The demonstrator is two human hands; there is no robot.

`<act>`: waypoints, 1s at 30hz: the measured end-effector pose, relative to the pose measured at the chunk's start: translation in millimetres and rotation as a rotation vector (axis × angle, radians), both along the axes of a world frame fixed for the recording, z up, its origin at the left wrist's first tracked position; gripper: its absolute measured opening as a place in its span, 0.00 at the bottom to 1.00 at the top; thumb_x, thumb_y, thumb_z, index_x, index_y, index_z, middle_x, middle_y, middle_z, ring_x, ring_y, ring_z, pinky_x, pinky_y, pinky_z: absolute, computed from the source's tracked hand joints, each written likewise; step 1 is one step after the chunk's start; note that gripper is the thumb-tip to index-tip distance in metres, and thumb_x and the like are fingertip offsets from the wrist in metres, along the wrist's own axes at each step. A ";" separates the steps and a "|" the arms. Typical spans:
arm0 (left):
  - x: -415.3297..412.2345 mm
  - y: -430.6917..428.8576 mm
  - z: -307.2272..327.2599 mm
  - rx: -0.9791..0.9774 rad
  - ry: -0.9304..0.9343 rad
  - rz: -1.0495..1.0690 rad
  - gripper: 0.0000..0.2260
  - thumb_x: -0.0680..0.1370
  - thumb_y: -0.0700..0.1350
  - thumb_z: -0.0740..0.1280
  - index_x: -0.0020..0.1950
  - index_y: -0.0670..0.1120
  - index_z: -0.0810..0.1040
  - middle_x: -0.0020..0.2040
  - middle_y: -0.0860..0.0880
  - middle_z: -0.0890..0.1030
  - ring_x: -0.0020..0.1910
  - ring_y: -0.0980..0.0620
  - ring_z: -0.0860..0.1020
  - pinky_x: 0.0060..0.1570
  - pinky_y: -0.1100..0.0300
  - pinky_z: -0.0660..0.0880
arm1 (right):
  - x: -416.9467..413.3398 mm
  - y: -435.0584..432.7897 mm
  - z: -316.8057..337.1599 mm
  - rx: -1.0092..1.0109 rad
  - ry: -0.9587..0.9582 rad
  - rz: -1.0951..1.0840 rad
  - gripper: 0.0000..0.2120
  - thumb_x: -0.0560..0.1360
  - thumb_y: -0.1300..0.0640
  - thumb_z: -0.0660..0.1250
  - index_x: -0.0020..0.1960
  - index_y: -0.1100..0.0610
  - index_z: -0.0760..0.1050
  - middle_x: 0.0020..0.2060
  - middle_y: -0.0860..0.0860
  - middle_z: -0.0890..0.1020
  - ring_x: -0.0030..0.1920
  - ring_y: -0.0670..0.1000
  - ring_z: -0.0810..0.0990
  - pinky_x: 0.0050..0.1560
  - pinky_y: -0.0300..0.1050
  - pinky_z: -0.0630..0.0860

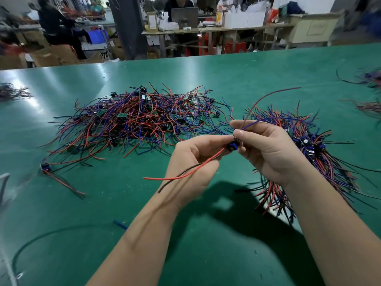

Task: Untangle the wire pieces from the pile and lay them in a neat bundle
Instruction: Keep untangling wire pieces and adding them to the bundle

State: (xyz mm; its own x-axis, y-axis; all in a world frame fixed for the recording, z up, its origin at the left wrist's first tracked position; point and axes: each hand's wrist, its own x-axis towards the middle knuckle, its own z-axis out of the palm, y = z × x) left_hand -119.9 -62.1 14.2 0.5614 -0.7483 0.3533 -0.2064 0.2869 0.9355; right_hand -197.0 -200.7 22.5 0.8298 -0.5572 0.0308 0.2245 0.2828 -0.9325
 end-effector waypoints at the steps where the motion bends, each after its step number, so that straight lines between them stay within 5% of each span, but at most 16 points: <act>1: 0.6 -0.1 -0.4 0.038 -0.009 -0.029 0.28 0.68 0.21 0.55 0.55 0.46 0.79 0.51 0.48 0.84 0.50 0.55 0.82 0.52 0.64 0.76 | -0.5 -1.2 -0.3 -0.017 0.023 -0.001 0.09 0.63 0.63 0.70 0.43 0.58 0.82 0.29 0.50 0.80 0.29 0.44 0.75 0.31 0.32 0.73; 4: 14.5 8.1 -2.8 0.175 0.005 -0.192 0.30 0.72 0.20 0.53 0.59 0.49 0.78 0.58 0.52 0.81 0.57 0.58 0.79 0.55 0.65 0.72 | -1.8 -3.9 -1.0 -0.046 0.072 0.022 0.08 0.71 0.68 0.66 0.45 0.60 0.81 0.28 0.50 0.79 0.29 0.44 0.74 0.30 0.31 0.73; 8: 46.5 31.9 -3.8 0.230 0.136 -0.499 0.26 0.78 0.28 0.60 0.72 0.50 0.68 0.67 0.50 0.76 0.67 0.51 0.73 0.65 0.58 0.69 | -3.9 -5.8 -0.3 -0.017 0.001 0.090 0.11 0.67 0.65 0.66 0.47 0.59 0.82 0.32 0.51 0.76 0.32 0.46 0.73 0.31 0.33 0.72; 12: 53.3 27.2 -4.5 0.203 0.446 -0.210 0.15 0.79 0.45 0.58 0.64 0.43 0.75 0.53 0.44 0.84 0.52 0.50 0.83 0.53 0.58 0.79 | -4.3 -7.5 -1.4 -0.055 -0.026 0.188 0.14 0.67 0.64 0.66 0.50 0.57 0.83 0.34 0.50 0.75 0.33 0.46 0.72 0.34 0.37 0.70; 15: 42.7 20.9 -6.5 0.360 0.383 -0.222 0.20 0.69 0.57 0.67 0.49 0.42 0.81 0.42 0.43 0.85 0.40 0.50 0.84 0.40 0.59 0.81 | -3.9 -4.6 -4.8 -0.158 0.020 0.232 0.15 0.67 0.64 0.67 0.53 0.58 0.80 0.34 0.50 0.76 0.33 0.46 0.72 0.34 0.36 0.70; 18: 21.1 11.7 -10.1 0.377 0.253 -0.226 0.07 0.69 0.47 0.74 0.38 0.44 0.83 0.36 0.45 0.85 0.34 0.52 0.83 0.34 0.62 0.79 | -2.2 0.8 -8.8 -0.273 0.098 0.206 0.12 0.66 0.64 0.69 0.49 0.61 0.79 0.33 0.52 0.77 0.32 0.48 0.71 0.32 0.34 0.70; 21: 7.5 -0.6 -17.5 0.342 0.254 -0.056 0.05 0.72 0.40 0.73 0.36 0.42 0.81 0.32 0.46 0.83 0.29 0.55 0.80 0.31 0.64 0.77 | -0.6 1.5 -10.5 -0.323 0.158 0.131 0.04 0.71 0.66 0.68 0.44 0.60 0.80 0.31 0.51 0.79 0.31 0.48 0.72 0.33 0.35 0.70; 25: 1.3 -6.7 -20.3 0.329 0.256 0.082 0.06 0.71 0.40 0.74 0.42 0.37 0.82 0.36 0.41 0.82 0.32 0.51 0.78 0.31 0.65 0.76 | 1.2 1.8 -12.7 -0.359 0.212 0.120 0.09 0.76 0.68 0.64 0.44 0.58 0.81 0.36 0.57 0.79 0.42 0.56 0.72 0.48 0.52 0.67; 30: -2.2 -8.2 -19.8 0.301 0.264 0.159 0.06 0.71 0.42 0.75 0.36 0.41 0.82 0.34 0.42 0.83 0.32 0.49 0.81 0.33 0.62 0.78 | 6.7 6.9 -16.1 -0.351 0.217 0.100 0.11 0.78 0.67 0.61 0.45 0.59 0.81 0.34 0.56 0.77 0.41 0.56 0.69 0.44 0.50 0.65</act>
